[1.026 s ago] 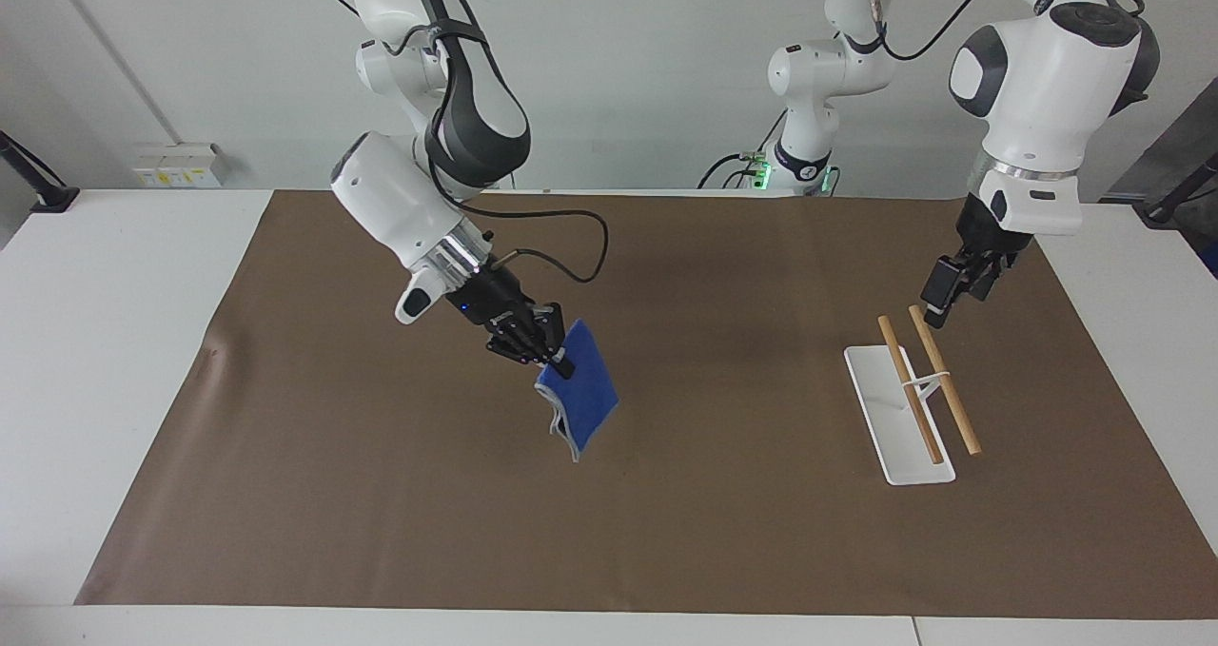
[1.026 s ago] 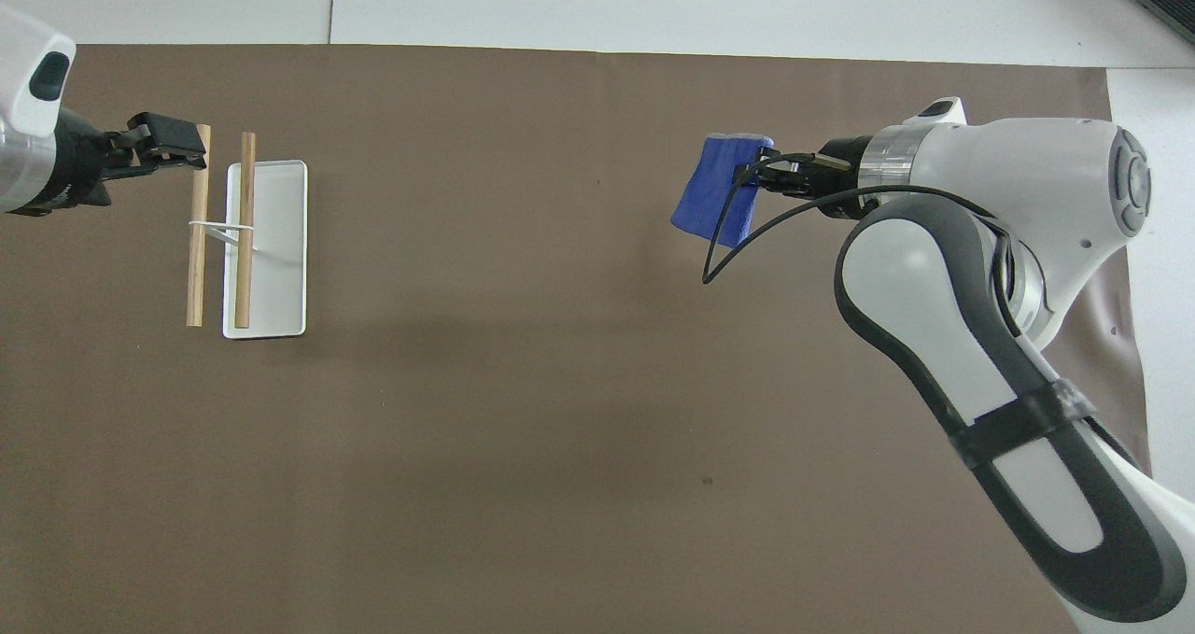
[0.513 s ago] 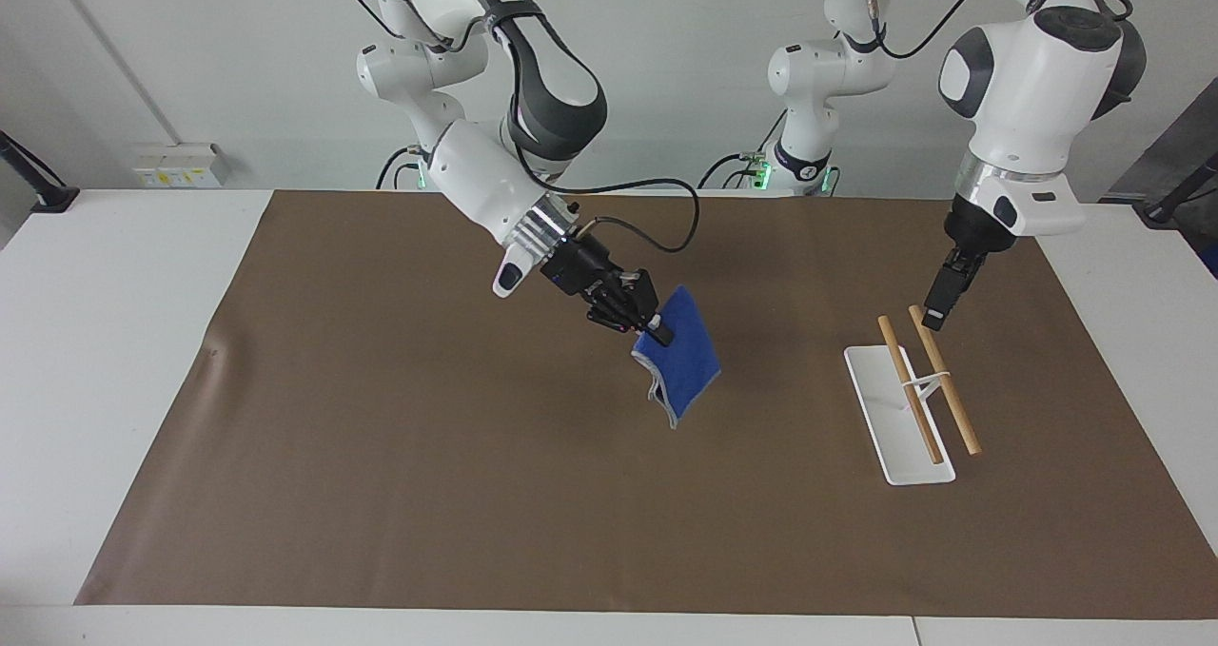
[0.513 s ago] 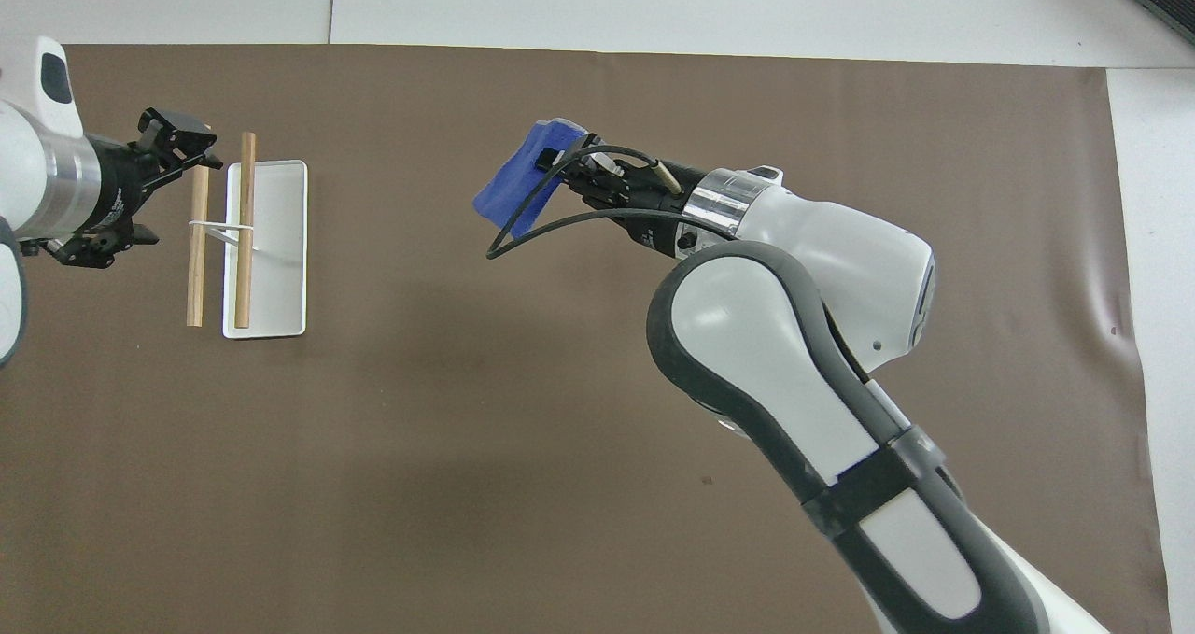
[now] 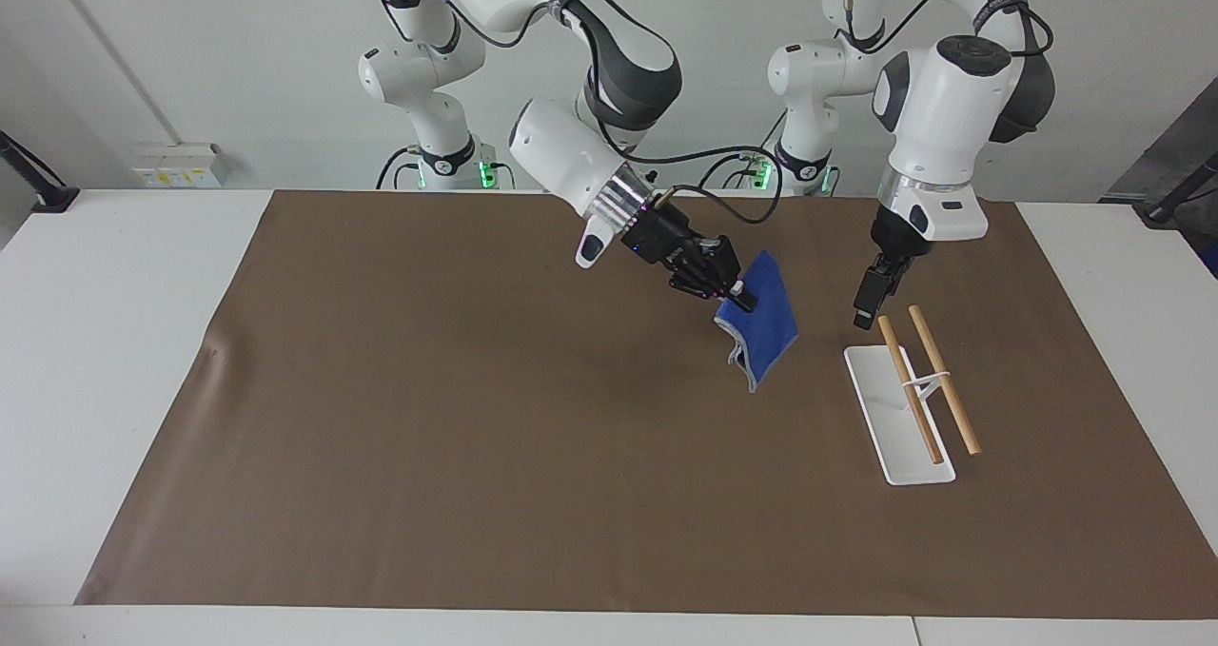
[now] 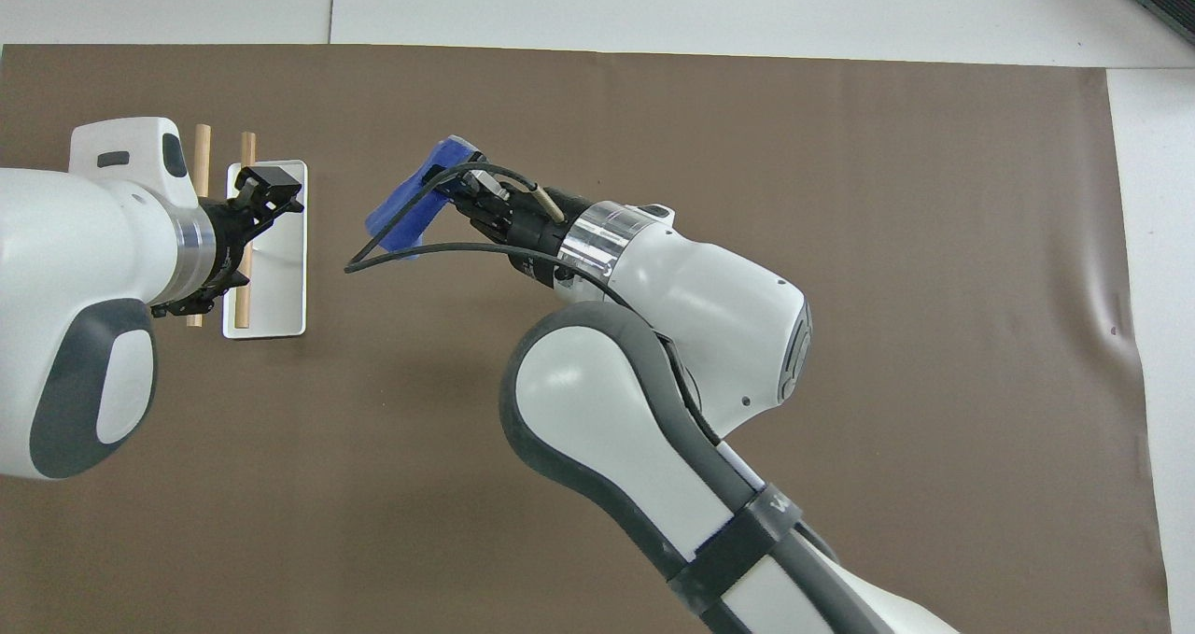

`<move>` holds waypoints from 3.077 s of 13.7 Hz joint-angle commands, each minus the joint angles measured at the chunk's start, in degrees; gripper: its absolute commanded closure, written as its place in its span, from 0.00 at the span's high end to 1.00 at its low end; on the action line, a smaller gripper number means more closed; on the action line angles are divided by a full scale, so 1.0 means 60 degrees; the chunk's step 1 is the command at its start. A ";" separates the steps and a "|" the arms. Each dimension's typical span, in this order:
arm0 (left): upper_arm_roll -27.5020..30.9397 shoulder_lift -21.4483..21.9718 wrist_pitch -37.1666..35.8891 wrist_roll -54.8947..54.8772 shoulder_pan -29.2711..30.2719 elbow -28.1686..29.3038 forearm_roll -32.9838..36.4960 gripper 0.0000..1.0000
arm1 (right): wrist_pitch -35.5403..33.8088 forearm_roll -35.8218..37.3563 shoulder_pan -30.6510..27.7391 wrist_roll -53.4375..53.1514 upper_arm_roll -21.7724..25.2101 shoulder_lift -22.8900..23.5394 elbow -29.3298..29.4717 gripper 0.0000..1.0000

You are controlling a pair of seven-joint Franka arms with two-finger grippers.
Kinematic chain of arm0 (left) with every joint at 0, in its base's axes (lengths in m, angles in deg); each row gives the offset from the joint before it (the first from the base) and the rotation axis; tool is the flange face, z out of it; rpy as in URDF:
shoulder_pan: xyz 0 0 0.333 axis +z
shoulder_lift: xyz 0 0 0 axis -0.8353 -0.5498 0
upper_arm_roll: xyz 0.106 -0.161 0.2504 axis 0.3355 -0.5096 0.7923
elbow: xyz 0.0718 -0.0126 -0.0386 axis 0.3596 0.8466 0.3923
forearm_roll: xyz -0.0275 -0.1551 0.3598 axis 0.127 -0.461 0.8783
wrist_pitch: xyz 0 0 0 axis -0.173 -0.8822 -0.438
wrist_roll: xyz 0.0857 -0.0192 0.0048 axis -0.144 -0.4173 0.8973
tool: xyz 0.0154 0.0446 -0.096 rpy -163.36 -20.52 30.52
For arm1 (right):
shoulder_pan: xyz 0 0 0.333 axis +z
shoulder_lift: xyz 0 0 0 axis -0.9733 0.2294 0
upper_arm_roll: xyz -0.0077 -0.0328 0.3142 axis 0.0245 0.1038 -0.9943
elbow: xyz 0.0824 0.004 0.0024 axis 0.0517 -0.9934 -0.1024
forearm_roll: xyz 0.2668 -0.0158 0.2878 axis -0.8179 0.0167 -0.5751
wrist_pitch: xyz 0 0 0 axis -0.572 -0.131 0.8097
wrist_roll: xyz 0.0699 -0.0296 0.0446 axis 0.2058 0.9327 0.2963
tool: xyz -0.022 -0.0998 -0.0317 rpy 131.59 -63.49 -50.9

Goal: Right arm passes towel to left arm to hang
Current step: 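Bring the towel to the left gripper and close the left gripper on it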

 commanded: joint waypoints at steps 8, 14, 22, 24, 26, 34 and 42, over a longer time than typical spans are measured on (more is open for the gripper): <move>-0.0225 0.0030 0.1695 0.4599 -0.0214 0.0371 -0.0155 1.00 | 0.1225 -0.0519 0.0026 -0.0859 -0.1049 0.0651 0.0970 0.00; -0.0357 -0.0233 0.1975 0.4793 -0.0214 0.0371 -0.0155 0.94 | 0.1210 -0.0519 0.0026 -0.0873 -0.1063 0.0651 0.0956 0.00; -0.0328 -0.0350 0.2443 0.4617 -0.0199 0.0224 -0.0594 0.39 | 0.1225 -0.0973 0.0012 -0.0932 -0.1195 0.0739 0.1263 0.00; -0.0328 -0.0439 0.2590 0.4559 -0.0170 0.0078 -0.0594 0.32 | 0.1225 -0.0973 0.0012 -0.0932 -0.1195 0.0739 0.1263 0.00; -0.0313 -0.0454 0.2634 0.4078 -0.0155 0.0019 -0.0594 0.24 | 0.1225 -0.0987 0.0012 -0.0932 -0.1195 0.0739 0.1263 0.00; -0.0313 -0.0497 0.2649 0.2890 -0.0111 -0.0025 -0.0594 0.00 | 0.1225 -0.0988 -0.0003 -0.0932 -0.1195 0.0739 0.1263 0.00; -0.0255 -0.0512 0.2518 0.1600 -0.0038 -0.0083 -0.0609 0.00 | 0.1704 -0.0812 -0.0179 0.0132 -0.1093 0.0315 0.0971 1.00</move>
